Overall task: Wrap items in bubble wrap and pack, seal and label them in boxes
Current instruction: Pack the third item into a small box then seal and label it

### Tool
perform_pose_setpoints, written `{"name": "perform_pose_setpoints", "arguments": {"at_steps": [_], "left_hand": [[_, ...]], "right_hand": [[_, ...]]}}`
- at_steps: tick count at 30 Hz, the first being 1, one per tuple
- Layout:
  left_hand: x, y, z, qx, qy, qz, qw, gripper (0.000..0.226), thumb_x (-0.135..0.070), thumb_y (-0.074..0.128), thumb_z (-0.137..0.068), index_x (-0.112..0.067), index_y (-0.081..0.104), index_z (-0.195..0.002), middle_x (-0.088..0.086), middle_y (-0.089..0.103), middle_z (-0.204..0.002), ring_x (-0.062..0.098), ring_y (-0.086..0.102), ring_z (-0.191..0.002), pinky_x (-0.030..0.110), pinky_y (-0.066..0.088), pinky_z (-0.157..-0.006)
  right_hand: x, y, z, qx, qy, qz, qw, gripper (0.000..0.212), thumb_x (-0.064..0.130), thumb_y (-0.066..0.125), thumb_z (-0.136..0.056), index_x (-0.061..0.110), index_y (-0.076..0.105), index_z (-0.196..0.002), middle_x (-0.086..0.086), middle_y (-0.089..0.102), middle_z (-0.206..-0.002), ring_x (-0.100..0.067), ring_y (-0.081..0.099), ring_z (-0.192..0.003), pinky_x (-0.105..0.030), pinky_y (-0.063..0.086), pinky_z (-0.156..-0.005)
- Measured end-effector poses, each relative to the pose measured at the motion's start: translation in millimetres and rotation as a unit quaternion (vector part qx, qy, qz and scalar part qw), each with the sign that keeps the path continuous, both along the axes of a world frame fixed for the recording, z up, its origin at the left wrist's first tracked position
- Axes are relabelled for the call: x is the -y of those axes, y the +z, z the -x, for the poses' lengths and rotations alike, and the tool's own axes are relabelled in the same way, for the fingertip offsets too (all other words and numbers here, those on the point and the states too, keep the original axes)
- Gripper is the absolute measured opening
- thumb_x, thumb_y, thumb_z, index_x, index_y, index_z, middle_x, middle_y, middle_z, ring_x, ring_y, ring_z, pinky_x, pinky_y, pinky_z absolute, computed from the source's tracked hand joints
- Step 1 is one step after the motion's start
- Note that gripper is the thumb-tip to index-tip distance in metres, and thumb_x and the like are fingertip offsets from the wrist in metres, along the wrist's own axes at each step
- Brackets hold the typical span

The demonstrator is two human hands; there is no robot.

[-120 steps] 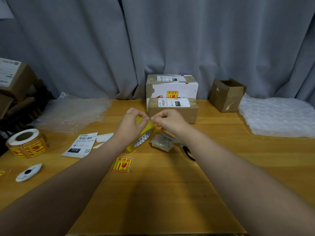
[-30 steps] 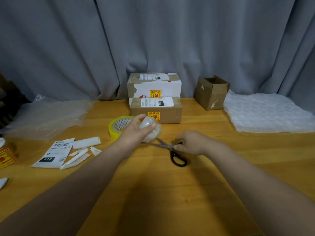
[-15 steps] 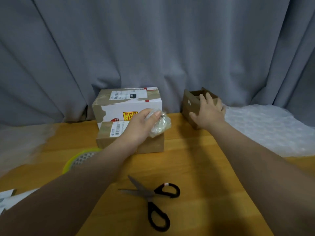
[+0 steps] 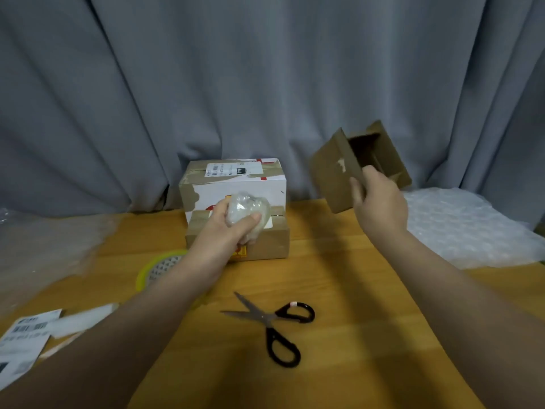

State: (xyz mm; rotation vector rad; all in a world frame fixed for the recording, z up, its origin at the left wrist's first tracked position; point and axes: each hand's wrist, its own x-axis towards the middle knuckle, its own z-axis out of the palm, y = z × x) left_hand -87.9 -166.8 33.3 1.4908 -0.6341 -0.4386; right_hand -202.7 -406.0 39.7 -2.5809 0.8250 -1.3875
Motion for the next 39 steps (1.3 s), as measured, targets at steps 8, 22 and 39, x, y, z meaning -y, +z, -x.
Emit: {"name": "perform_pose_setpoints", "arguments": {"at_steps": [8,22,39], "left_hand": [[-96.2,44.0,58.1,0.157,0.068,0.238,0.956,0.034,-0.019,0.06,-0.089,-0.03,0.039,-0.114,0.008,0.058,-0.121,0.028,0.062,-0.11,0.042,0.05,-0.094],[-187.4,7.2,56.0,0.446,-0.02,-0.338,0.828,0.047,-0.03,0.046,-0.097,-0.033,0.023,-0.138,0.003,0.05,-0.124,0.016,0.054,-0.093,0.03,0.043,-0.075],[-180.6,4.9,35.7,0.473,-0.05,-0.431,0.767,0.098,-0.09,0.023,-0.066,-0.025,0.047,-0.136,-0.003,0.038,-0.149,0.014,0.021,-0.142,0.035,0.01,-0.116]], "right_hand": [[-147.0,9.6,40.9,-0.108,0.227,0.262,0.932,0.005,0.014,0.057,-0.081,0.01,0.061,-0.082,-0.007,0.053,-0.079,-0.025,0.047,-0.072,-0.033,0.039,-0.047],[-242.0,-18.3,65.7,-0.323,0.312,0.086,0.89,0.044,0.05,0.04,-0.096,0.014,0.064,-0.101,-0.002,0.048,-0.097,-0.016,0.046,-0.079,-0.028,0.037,-0.066],[-235.6,-0.5,36.9,-0.299,0.23,-0.153,0.914,0.038,0.023,0.056,-0.087,0.007,0.057,-0.122,0.002,0.052,-0.065,-0.018,0.057,-0.068,-0.031,0.05,-0.059]]}}
